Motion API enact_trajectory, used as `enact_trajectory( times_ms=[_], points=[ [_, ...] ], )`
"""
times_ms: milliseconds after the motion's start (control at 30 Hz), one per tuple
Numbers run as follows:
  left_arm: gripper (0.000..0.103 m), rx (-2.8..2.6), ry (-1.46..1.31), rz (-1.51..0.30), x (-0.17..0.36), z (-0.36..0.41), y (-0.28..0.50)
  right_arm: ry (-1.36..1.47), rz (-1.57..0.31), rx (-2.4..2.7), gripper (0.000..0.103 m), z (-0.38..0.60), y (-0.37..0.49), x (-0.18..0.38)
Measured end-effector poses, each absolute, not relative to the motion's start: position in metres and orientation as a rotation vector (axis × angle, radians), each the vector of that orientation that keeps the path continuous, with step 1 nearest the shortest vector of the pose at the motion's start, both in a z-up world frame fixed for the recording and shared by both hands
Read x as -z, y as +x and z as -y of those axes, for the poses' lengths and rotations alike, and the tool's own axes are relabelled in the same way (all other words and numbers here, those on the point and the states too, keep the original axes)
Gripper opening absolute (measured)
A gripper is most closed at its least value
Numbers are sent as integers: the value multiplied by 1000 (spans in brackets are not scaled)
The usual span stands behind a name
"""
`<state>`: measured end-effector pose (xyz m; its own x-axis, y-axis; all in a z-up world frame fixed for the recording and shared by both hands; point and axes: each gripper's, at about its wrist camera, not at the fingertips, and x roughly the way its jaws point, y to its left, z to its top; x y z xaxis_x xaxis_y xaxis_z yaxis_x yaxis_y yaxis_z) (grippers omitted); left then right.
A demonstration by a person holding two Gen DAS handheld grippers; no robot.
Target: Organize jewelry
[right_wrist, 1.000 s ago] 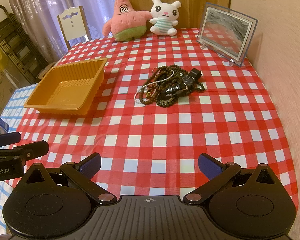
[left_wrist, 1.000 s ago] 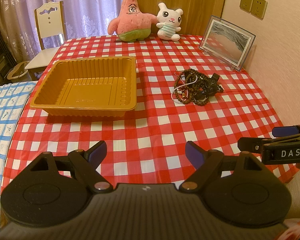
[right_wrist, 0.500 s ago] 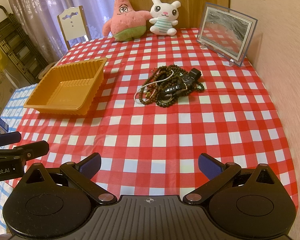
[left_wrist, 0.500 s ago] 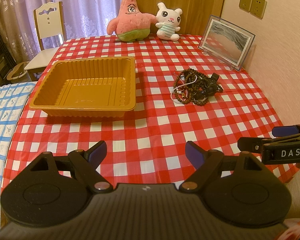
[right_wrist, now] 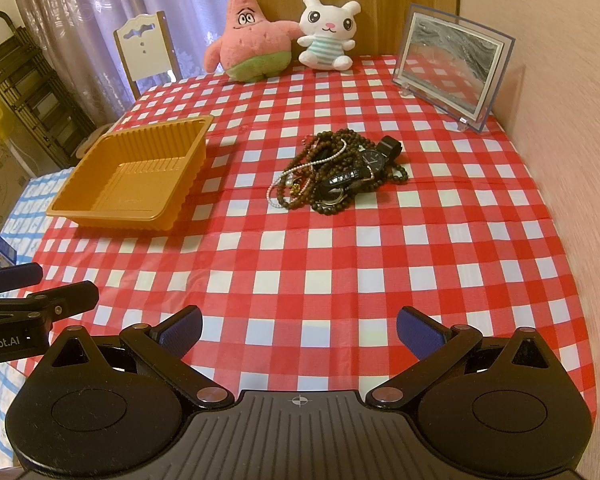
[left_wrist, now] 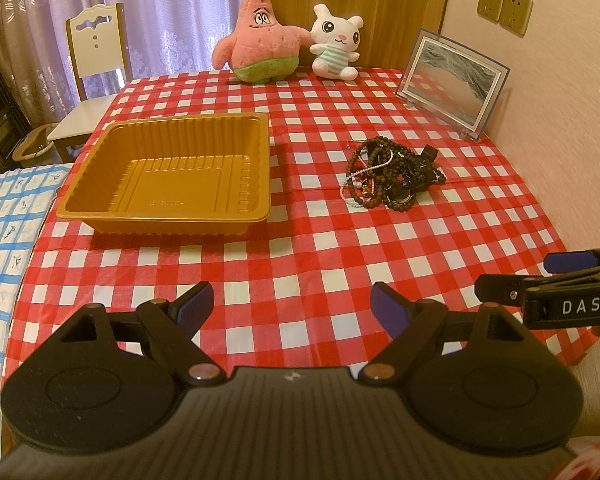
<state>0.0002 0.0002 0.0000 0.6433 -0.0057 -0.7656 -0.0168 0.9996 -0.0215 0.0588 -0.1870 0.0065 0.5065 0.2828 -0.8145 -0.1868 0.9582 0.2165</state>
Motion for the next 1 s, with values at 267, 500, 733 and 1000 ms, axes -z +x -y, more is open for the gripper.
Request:
enact_trajectory(
  times_ms=[267, 500, 733, 1000],
  points=[
    [84, -5, -27, -872, 0, 0, 0, 106, -1001, -282, 103, 187, 60, -7],
    [84, -7, -29, -875, 0, -1, 0, 108, -1003, -283, 103, 184, 62, -5],
    [84, -26, -66, -891, 11, -17, 11, 171, -995, -267, 103, 190, 74, 4],
    [84, -112, -126, -881, 23, -65, 19, 214, -947, -219, 103, 196, 89, 8]
  ],
)
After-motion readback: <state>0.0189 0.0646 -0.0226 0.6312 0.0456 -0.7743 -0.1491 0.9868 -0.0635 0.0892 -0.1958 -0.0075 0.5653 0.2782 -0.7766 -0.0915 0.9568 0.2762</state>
